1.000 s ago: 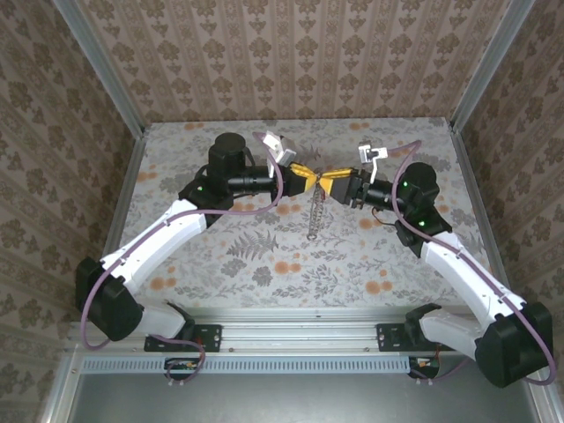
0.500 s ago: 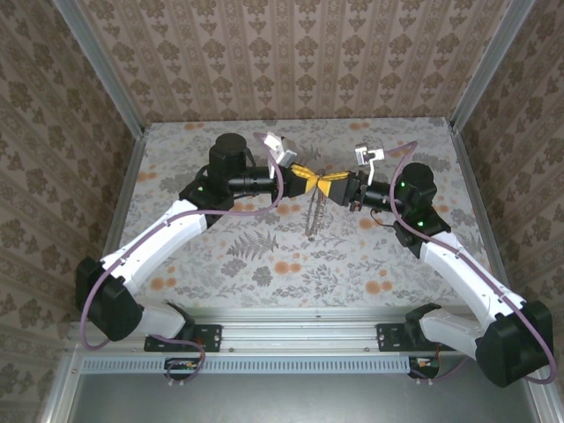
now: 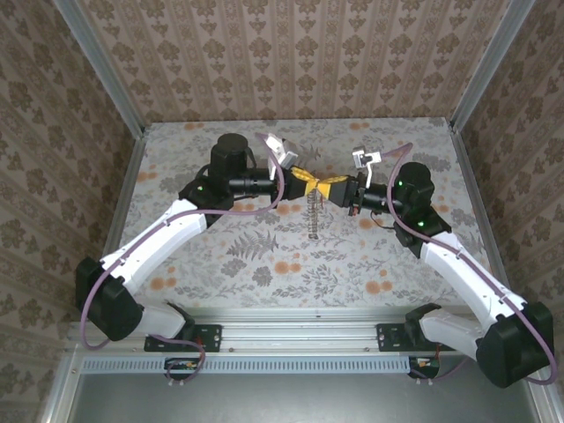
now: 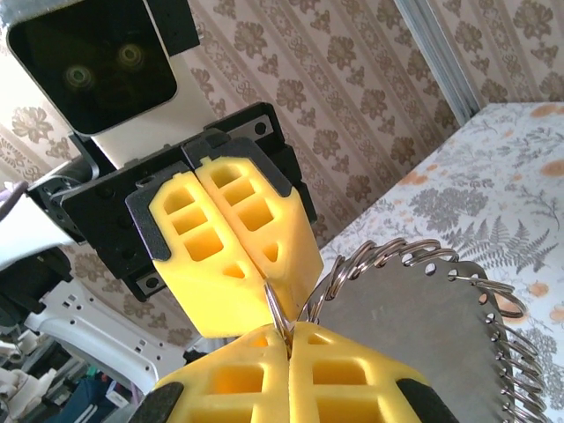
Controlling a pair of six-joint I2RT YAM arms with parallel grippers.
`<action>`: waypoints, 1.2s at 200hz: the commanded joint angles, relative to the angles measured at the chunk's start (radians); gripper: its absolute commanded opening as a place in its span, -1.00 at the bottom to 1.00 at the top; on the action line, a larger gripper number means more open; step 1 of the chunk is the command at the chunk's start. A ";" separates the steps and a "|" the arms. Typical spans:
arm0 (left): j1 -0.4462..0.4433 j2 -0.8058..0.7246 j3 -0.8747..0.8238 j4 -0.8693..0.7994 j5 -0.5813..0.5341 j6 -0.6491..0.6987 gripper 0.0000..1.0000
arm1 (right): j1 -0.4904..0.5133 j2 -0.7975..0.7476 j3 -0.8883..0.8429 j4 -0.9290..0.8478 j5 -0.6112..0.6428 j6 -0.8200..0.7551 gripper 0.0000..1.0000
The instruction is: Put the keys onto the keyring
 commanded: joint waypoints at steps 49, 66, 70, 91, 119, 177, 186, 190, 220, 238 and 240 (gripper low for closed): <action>0.104 -0.069 0.068 -0.144 -0.017 0.093 -0.49 | 0.000 -0.027 0.207 -0.565 0.147 -0.376 -1.00; 0.125 -0.082 0.079 -0.189 -0.012 0.121 -0.41 | 0.000 -0.012 0.240 -0.629 0.165 -0.426 -1.00; 0.127 -0.082 0.085 -0.205 -0.012 0.131 -0.40 | 0.001 -0.007 0.249 -0.643 0.168 -0.438 -1.00; 0.131 -0.073 0.119 -0.280 -0.002 0.175 -0.35 | 0.013 0.026 0.314 -0.741 0.182 -0.516 -1.00; 0.131 -0.042 0.148 -0.333 0.035 0.193 -0.30 | 0.046 0.070 0.405 -0.857 0.198 -0.606 -1.00; 0.112 0.030 0.226 -0.454 0.091 0.250 -0.26 | 0.097 0.130 0.520 -1.010 0.204 -0.722 -1.00; 0.105 0.036 0.229 -0.465 0.101 0.258 -0.26 | 0.098 0.129 0.519 -1.008 0.199 -0.724 -1.00; 0.102 0.038 0.230 -0.465 0.104 0.260 -0.26 | 0.098 0.129 0.519 -1.007 0.196 -0.725 -1.00; 0.084 0.061 0.241 -0.479 0.124 0.276 -0.26 | 0.098 0.126 0.509 -0.989 0.167 -0.717 -1.00; 0.076 0.074 0.245 -0.492 0.134 0.281 -0.26 | 0.098 0.124 0.508 -0.983 0.155 -0.712 -1.00; 0.074 0.076 0.246 -0.493 0.135 0.281 -0.26 | 0.098 0.124 0.507 -0.981 0.154 -0.712 -1.00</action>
